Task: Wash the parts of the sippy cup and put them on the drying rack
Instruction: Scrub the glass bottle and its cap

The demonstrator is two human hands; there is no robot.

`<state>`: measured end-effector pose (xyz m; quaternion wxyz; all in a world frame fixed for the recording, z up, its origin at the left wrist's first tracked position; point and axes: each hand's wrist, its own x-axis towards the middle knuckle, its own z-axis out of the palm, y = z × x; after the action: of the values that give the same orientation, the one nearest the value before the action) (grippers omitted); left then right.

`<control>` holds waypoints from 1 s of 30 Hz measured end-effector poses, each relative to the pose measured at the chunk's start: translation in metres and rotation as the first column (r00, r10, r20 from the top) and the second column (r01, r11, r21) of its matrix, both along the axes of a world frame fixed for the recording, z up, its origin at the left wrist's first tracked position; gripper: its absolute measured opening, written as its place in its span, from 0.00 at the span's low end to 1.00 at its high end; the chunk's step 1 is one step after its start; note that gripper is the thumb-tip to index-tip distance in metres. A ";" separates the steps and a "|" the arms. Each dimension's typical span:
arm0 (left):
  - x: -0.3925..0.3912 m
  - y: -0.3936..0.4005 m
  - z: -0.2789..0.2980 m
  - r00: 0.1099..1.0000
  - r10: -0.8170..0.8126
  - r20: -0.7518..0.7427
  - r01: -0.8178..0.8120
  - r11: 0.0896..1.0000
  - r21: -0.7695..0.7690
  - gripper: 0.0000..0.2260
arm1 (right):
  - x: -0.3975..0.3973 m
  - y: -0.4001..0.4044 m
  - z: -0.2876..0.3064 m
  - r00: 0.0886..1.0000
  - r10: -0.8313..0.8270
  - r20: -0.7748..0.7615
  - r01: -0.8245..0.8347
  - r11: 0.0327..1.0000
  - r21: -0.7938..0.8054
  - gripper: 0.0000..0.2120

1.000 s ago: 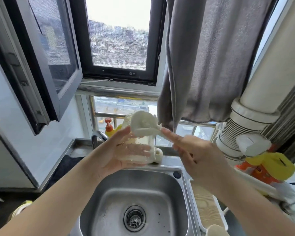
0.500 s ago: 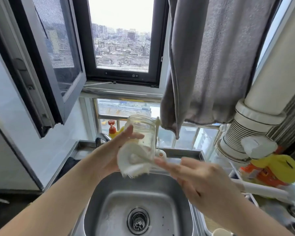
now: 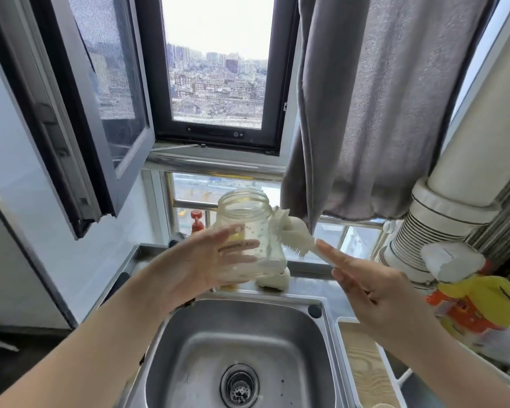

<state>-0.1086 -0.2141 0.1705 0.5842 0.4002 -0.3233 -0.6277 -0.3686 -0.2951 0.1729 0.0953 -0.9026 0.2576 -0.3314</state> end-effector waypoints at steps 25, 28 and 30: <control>-0.008 -0.005 -0.005 1.000 0.008 0.029 -0.008 1.000 0.013 0.51 | -0.003 0.029 0.009 0.965 0.097 -0.244 -0.119 0.990 -0.075 0.29; -0.009 -0.005 -0.011 0.999 -0.004 0.034 0.003 1.000 0.017 0.49 | 0.007 0.004 0.017 0.988 -0.071 -0.139 0.051 0.989 -0.141 0.26; -0.012 -0.007 -0.010 0.999 -0.013 0.036 0.013 1.000 0.017 0.44 | 0.022 0.002 0.019 0.995 -0.047 -0.090 0.032 0.986 -0.161 0.25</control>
<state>-0.1208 -0.2216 0.1603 0.5710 0.4141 -0.3312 -0.6268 -0.3468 -0.2932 0.1918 0.0041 -0.9166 0.2521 -0.3104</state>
